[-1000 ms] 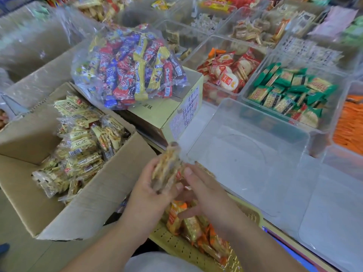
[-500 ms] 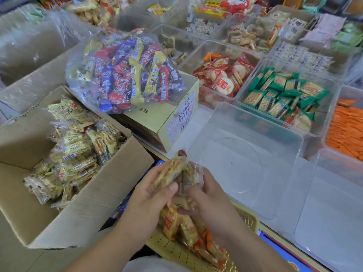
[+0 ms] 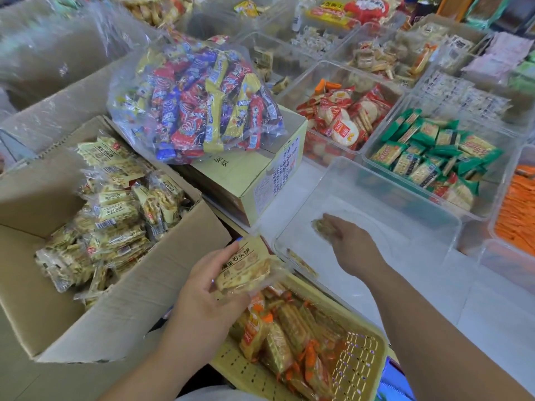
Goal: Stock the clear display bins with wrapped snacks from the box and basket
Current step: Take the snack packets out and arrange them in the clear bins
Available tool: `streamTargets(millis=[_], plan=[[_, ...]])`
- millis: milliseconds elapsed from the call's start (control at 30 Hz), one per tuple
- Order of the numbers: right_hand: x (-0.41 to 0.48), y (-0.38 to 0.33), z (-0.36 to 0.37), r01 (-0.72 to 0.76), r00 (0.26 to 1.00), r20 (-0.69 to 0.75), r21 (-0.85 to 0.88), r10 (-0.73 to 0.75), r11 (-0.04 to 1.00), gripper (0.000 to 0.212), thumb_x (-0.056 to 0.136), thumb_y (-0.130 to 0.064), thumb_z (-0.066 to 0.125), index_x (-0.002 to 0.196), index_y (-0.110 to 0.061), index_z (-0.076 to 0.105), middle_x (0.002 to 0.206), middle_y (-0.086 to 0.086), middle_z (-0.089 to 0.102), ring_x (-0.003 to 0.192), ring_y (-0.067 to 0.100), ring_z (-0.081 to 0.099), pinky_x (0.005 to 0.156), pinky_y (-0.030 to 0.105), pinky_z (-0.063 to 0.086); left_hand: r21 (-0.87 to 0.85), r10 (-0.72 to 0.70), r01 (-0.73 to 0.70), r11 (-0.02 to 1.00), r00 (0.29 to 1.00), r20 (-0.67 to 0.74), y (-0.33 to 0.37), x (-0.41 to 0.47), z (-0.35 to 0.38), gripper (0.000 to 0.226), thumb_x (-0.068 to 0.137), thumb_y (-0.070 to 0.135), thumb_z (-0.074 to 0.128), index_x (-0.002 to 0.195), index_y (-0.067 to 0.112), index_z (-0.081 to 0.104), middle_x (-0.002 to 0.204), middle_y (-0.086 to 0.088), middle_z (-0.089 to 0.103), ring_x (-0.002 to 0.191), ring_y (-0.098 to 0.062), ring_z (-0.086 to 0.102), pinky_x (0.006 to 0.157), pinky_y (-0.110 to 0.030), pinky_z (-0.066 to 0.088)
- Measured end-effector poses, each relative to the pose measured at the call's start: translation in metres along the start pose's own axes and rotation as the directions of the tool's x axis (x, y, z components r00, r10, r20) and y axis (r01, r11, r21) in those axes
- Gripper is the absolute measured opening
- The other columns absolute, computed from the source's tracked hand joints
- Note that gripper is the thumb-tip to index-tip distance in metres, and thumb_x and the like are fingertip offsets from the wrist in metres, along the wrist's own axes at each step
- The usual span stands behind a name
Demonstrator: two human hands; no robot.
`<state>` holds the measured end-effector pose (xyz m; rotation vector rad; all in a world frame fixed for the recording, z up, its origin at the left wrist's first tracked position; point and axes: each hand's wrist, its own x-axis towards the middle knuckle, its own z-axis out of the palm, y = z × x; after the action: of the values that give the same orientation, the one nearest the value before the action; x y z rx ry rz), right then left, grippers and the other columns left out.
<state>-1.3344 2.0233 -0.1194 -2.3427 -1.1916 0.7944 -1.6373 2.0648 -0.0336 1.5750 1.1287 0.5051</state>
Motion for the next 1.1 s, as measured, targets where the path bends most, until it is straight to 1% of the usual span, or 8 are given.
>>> streamTargets(millis=[133, 267, 500, 633, 767, 933, 1000, 1100], plan=[[0.023, 0.001, 0.030, 0.009, 0.956, 0.289, -0.184, 0.045, 0.983, 0.054, 0.106, -0.014, 0.040, 0.158, -0.027, 0.030, 0.152, 0.012, 0.046, 0.133, 0.031, 0.048, 0.100, 0.029, 0.038, 0.107, 0.091, -0.087, 0.990, 0.996, -0.026, -0.003, -0.002, -0.002, 0.097, 0.076, 0.003, 0.089, 0.127, 0.075, 0.050, 0.134, 0.040, 0.049, 0.128, 0.008, 0.051, 0.093, -0.005, 0.045], [0.021, -0.006, 0.046, -0.038, 0.884, 0.464, -0.043, 0.054, 0.998, 0.057, 0.107, -0.043, 0.039, 0.160, -0.028, 0.025, 0.163, 0.001, 0.033, 0.146, 0.024, 0.034, 0.113, 0.032, 0.027, 0.052, 0.019, -0.016, 0.999, 0.998, -0.062, -0.004, -0.004, -0.004, 0.099, 0.073, -0.004, 0.088, 0.125, 0.072, 0.054, 0.133, 0.037, 0.050, 0.128, -0.003, 0.057, 0.095, -0.024, 0.056], [0.019, -0.002, 0.043, -0.033, 0.824, 0.562, -0.066, 0.064, 0.997, 0.058, 0.106, -0.054, 0.031, 0.160, -0.037, 0.019, 0.164, -0.002, 0.028, 0.150, 0.022, 0.028, 0.117, 0.033, 0.020, -0.039, -0.032, 0.028, 0.999, 0.992, -0.119, 0.002, -0.006, -0.007, 0.075, 0.074, 0.005, 0.091, 0.124, 0.054, 0.064, 0.125, 0.029, 0.059, 0.120, -0.007, 0.061, 0.104, -0.044, 0.053], [0.017, 0.001, 0.041, -0.020, 0.793, 0.605, -0.087, 0.069, 0.996, 0.067, 0.105, -0.055, 0.033, 0.161, -0.038, 0.002, 0.166, 0.002, 0.025, 0.150, 0.024, 0.028, 0.118, 0.036, 0.021, -0.045, -0.012, 0.007, 0.999, 0.994, -0.109, 0.004, -0.006, -0.006, 0.073, 0.074, 0.006, 0.091, 0.127, 0.047, 0.063, 0.129, 0.017, 0.061, 0.117, -0.008, 0.064, 0.100, -0.039, 0.054], [0.012, -0.006, 0.040, -0.059, 0.779, 0.623, -0.038, 0.070, 0.998, 0.077, 0.102, -0.062, 0.033, 0.160, -0.033, -0.009, 0.167, 0.003, 0.020, 0.152, 0.024, 0.026, 0.119, 0.036, 0.019, -0.029, 0.022, -0.025, 0.999, 0.994, -0.107, 0.003, -0.004, -0.005, 0.079, 0.072, 0.000, 0.091, 0.124, 0.052, 0.061, 0.123, 0.032, 0.057, 0.120, -0.005, 0.061, 0.095, -0.025, 0.054], [-0.011, -0.035, 0.011, -0.015, 0.939, 0.344, 0.015, 0.009, 1.000, 0.068, 0.101, -0.064, 0.031, 0.159, -0.028, 0.026, 0.163, -0.001, 0.032, 0.146, 0.020, 0.034, 0.115, 0.035, 0.025, 0.179, 0.169, -0.151, 0.972, 0.982, -0.085, 0.006, -0.003, -0.009, 0.092, 0.071, 0.001, 0.092, 0.130, 0.058, 0.051, 0.132, 0.044, 0.044, 0.133, 0.001, 0.048, 0.097, -0.016, 0.051], [-0.034, -0.051, -0.001, -0.003, 0.979, 0.197, 0.240, -0.046, 0.971, 0.050, 0.102, -0.061, 0.035, 0.140, -0.036, 0.052, 0.144, -0.008, 0.056, 0.126, 0.010, 0.053, 0.106, 0.031, 0.040, 0.315, 0.261, -0.234, 0.920, 0.964, -0.047, 0.011, -0.002, -0.010, 0.096, 0.068, 0.007, 0.095, 0.135, 0.057, 0.049, 0.140, 0.043, 0.039, 0.137, 0.010, 0.036, 0.097, -0.014, 0.049], [-0.076, -0.077, -0.012, -0.107, 0.963, 0.250, 0.708, -0.105, 0.698, 0.032, 0.092, -0.059, 0.051, 0.108, -0.039, 0.071, 0.105, -0.010, 0.073, 0.092, 0.011, 0.070, 0.081, 0.040, 0.062, 0.531, 0.514, -0.456, 0.714, 0.857, 0.045, 0.013, 0.002, -0.007, 0.088, 0.064, 0.019, 0.098, 0.141, 0.025, 0.058, 0.146, 0.015, 0.045, 0.130, 0.003, 0.037, 0.098, -0.029, 0.043]])
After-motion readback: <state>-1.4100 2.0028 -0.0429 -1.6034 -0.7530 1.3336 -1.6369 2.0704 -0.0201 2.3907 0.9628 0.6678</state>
